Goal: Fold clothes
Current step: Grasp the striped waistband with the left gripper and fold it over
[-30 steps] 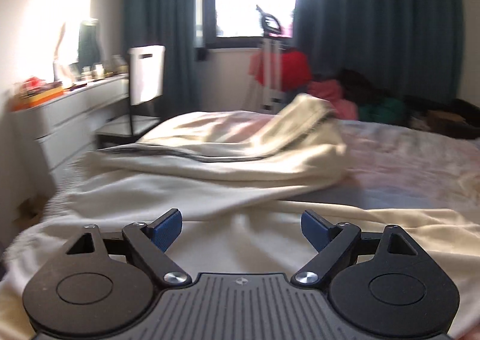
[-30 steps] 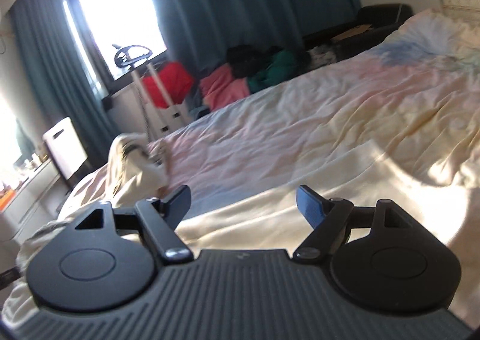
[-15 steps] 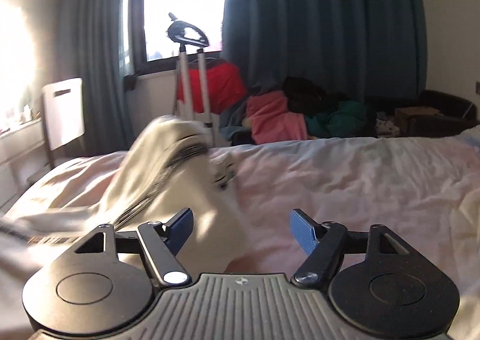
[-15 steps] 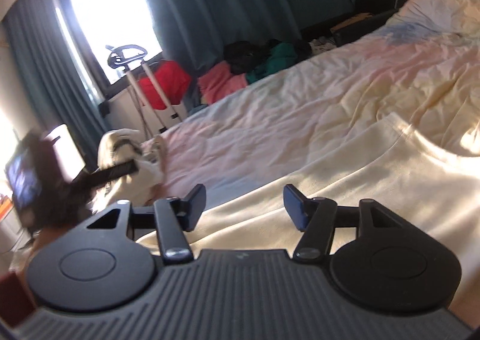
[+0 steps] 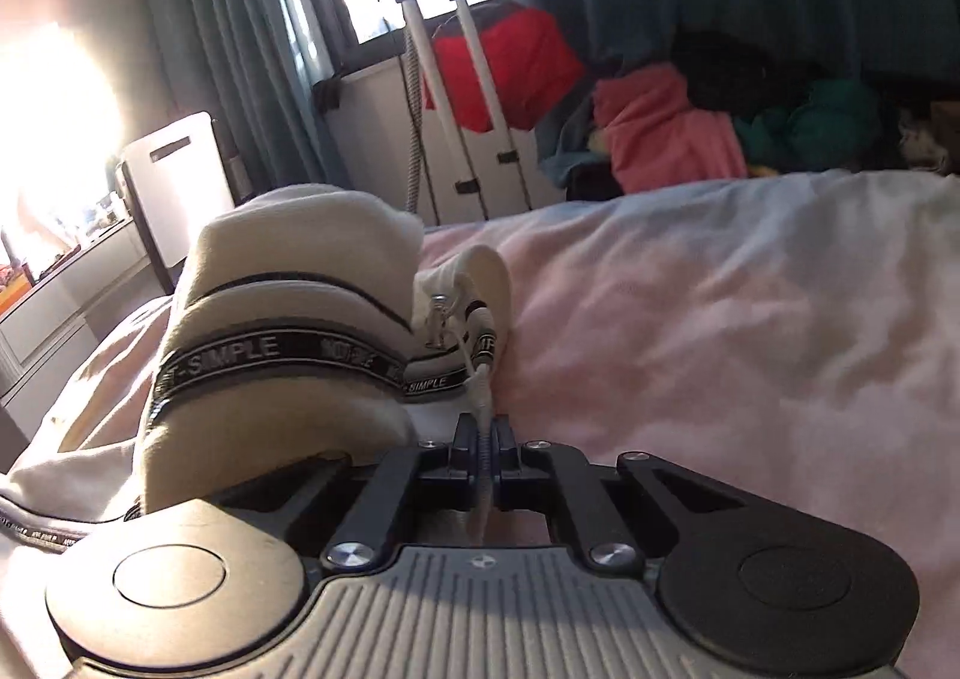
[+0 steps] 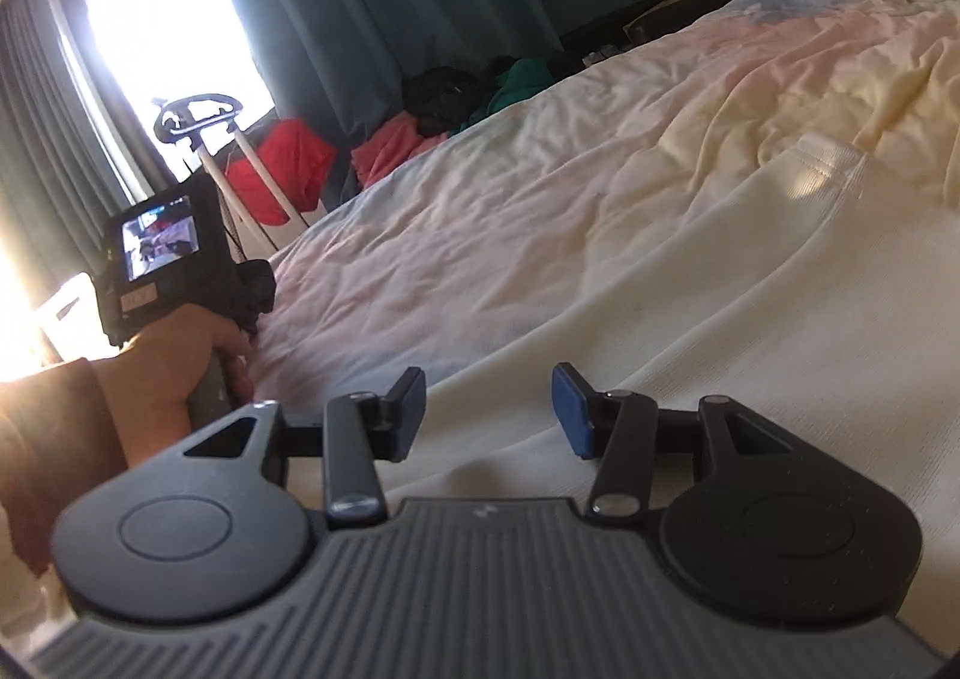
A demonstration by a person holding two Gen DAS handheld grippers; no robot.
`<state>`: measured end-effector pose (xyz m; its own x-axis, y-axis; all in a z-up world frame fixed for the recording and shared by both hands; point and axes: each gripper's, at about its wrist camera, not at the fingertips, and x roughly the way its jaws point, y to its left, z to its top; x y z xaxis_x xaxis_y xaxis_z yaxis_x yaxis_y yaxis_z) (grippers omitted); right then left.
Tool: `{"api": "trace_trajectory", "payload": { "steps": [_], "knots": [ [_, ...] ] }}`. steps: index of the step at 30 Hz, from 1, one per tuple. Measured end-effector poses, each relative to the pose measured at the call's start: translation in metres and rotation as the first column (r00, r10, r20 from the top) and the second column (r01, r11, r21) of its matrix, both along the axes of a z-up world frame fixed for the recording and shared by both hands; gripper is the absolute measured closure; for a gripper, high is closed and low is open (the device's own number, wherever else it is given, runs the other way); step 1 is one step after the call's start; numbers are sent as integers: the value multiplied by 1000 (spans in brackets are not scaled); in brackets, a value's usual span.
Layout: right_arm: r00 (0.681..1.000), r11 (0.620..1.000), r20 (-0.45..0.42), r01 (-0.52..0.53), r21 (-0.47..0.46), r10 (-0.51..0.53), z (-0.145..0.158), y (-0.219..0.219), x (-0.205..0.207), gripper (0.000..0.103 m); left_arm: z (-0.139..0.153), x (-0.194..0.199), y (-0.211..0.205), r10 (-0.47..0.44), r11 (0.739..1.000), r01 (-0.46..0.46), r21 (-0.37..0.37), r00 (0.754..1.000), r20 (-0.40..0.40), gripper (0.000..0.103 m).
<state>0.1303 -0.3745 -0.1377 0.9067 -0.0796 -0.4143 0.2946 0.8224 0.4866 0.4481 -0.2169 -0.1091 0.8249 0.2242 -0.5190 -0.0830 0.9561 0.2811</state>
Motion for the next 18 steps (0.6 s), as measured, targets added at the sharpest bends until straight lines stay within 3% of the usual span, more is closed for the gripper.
{"api": "trace_trajectory", "payload": {
  "steps": [4,7,9,13,17,18],
  "knots": [
    [1000,1000,-1,9,13,-9,2,-1,-3,54,32,-15,-11,-102,993,104,-56,994,36,99],
    [1000,999,2,28,28,-28,7,-5,-8,52,71,-36,-31,-218,967,227,-116,972,85,99],
    [999,999,7,44,21,-44,11,-6,-13,52,97,-51,-48,-298,937,314,-152,947,120,99],
    [997,997,19,76,7,-76,18,-8,-21,52,140,-73,-91,-436,840,458,-290,889,141,99],
    [994,994,20,106,3,-106,19,-12,-25,52,144,-81,-126,-542,768,557,-318,828,141,95],
    [994,994,19,107,6,-107,18,-13,-25,52,140,-82,-131,-549,763,562,-320,824,138,88]
  ]
}}
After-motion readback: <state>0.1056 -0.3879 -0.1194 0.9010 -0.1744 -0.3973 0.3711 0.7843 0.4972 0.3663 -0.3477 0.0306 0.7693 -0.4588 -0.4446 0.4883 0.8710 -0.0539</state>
